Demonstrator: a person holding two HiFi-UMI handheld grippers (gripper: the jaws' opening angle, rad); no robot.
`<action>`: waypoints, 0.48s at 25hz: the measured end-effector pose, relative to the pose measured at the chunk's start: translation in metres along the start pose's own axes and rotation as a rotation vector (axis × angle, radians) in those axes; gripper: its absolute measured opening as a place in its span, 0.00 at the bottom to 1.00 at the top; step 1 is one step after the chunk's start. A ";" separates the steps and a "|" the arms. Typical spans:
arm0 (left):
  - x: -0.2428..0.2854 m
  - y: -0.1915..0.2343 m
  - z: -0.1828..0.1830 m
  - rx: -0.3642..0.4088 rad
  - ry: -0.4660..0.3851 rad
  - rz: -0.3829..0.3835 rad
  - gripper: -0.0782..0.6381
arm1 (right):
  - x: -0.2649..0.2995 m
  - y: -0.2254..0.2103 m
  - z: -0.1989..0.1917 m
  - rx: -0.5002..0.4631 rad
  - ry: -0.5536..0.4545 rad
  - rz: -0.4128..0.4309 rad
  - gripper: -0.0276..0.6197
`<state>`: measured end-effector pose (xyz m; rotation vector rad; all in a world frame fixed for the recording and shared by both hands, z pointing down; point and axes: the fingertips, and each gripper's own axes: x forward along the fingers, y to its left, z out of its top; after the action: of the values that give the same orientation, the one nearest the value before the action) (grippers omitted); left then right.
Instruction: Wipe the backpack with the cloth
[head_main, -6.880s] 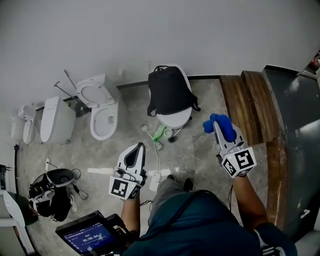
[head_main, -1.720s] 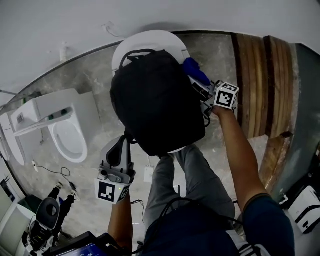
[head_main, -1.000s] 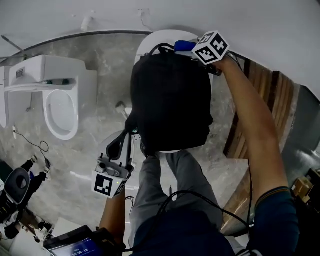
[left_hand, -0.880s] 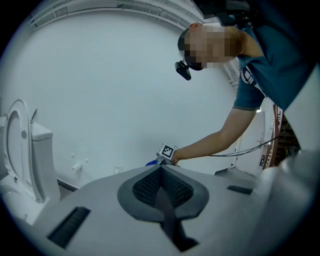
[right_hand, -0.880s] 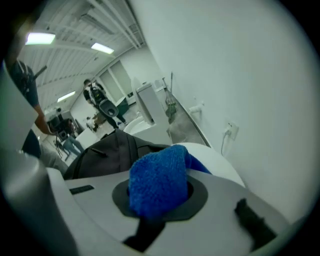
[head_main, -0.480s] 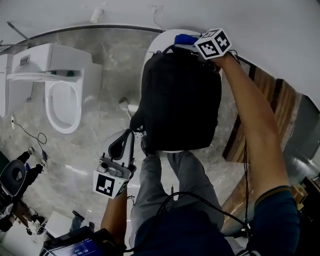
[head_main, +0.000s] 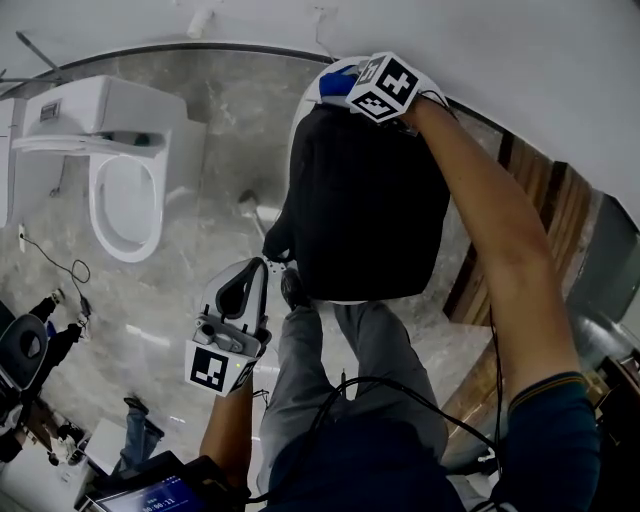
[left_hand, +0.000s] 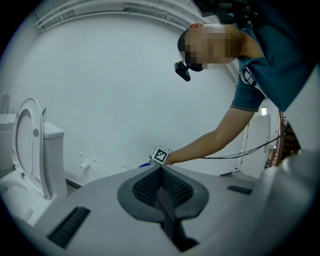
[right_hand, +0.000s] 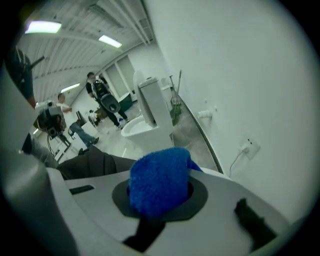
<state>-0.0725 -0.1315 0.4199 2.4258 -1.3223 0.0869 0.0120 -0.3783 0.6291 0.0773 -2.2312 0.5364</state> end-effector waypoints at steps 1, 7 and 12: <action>0.001 0.001 0.000 0.002 0.000 -0.002 0.11 | 0.004 0.002 -0.003 -0.063 0.047 -0.006 0.07; 0.003 0.003 -0.005 0.002 0.009 -0.001 0.11 | 0.035 0.014 -0.002 -0.323 0.414 0.083 0.07; -0.006 0.006 -0.002 -0.008 -0.004 0.022 0.11 | 0.034 0.007 -0.011 0.047 0.368 0.193 0.07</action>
<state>-0.0810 -0.1288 0.4220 2.4061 -1.3487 0.0829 -0.0043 -0.3631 0.6584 -0.2002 -1.8762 0.6515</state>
